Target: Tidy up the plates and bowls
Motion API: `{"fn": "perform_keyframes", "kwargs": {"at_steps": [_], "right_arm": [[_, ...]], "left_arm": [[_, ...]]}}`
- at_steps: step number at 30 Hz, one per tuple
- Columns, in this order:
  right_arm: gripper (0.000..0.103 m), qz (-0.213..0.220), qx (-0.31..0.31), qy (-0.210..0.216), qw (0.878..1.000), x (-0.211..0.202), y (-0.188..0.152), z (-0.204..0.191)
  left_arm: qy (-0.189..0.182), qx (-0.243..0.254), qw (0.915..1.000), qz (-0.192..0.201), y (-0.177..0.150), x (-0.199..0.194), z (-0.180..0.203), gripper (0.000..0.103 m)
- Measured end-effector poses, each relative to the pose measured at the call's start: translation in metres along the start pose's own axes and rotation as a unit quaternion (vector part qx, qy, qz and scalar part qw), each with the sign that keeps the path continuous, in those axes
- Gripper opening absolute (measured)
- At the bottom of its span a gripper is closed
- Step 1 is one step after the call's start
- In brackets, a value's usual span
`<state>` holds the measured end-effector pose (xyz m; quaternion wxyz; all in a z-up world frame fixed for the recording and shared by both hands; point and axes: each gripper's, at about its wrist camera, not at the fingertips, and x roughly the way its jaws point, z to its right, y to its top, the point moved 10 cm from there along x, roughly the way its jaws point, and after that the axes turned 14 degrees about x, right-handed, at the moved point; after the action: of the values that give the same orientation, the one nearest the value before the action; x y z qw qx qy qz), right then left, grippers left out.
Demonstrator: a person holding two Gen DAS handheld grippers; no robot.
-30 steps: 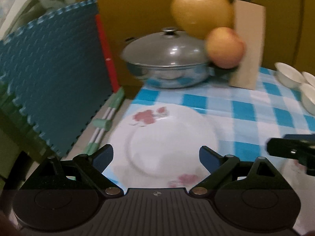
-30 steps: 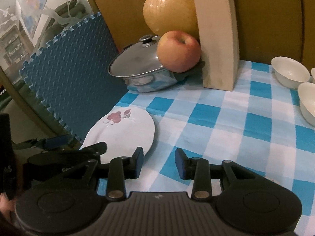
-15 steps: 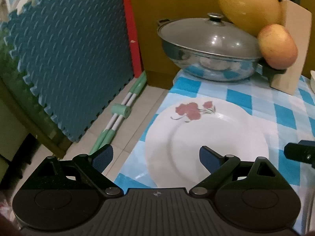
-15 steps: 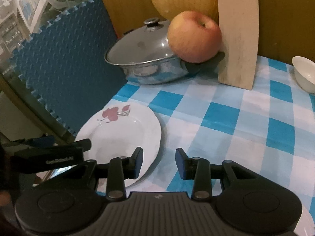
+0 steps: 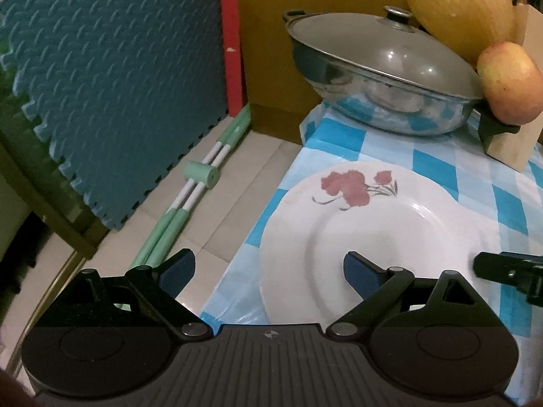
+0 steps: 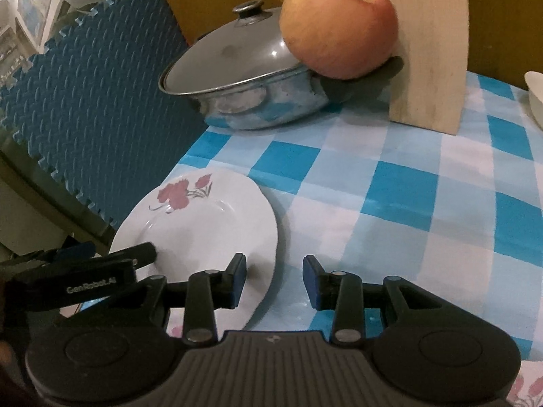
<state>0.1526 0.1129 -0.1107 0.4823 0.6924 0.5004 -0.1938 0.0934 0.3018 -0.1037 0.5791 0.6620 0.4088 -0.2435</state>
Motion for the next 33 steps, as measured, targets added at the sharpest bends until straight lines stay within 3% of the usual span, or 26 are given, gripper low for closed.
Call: {"fn": "perform_keyframes", "kwargs": {"at_steps": [5, 9, 14, 17, 19, 21, 27, 33], "right_arm": [[0.032, 0.000, 0.003, 0.012, 1.000, 0.004, 0.003, -0.002], [0.032, -0.013, 0.008, 0.036, 0.999, 0.007, 0.003, -0.007], [0.032, -0.031, 0.010, 0.053, 0.998, 0.007, -0.001, -0.012], [0.025, -0.050, 0.015, 0.066, 0.996, 0.001, -0.009, -0.011], [0.025, -0.042, -0.009, 0.041, 0.998, -0.002, -0.013, -0.007], [0.024, -0.039, -0.010, 0.035, 0.999, -0.008, -0.014, 0.001], [0.022, -0.033, -0.002, 0.006, 0.999, -0.028, -0.018, 0.035], [0.022, -0.027, 0.034, 0.014, 0.999, -0.030, -0.013, 0.051]], "left_arm": [[-0.022, -0.002, 0.9997, 0.012, 0.006, 0.008, 0.005, 0.096], [-0.077, -0.047, 0.9959, 0.002, 0.005, 0.017, 0.006, 0.097], [-0.079, -0.045, 0.9959, 0.001, 0.004, 0.019, 0.008, 0.098], [-0.069, -0.035, 0.9970, 0.002, 0.003, 0.016, 0.010, 0.096], [-0.063, -0.020, 0.9977, 0.009, 0.004, 0.011, 0.016, 0.088], [-0.060, 0.006, 0.9982, 0.008, 0.003, 0.004, 0.031, 0.091], [-0.100, 0.040, 0.9942, 0.005, -0.003, -0.008, 0.064, 0.088], [-0.110, 0.093, 0.9896, 0.011, -0.008, -0.021, 0.098, 0.091]]}}
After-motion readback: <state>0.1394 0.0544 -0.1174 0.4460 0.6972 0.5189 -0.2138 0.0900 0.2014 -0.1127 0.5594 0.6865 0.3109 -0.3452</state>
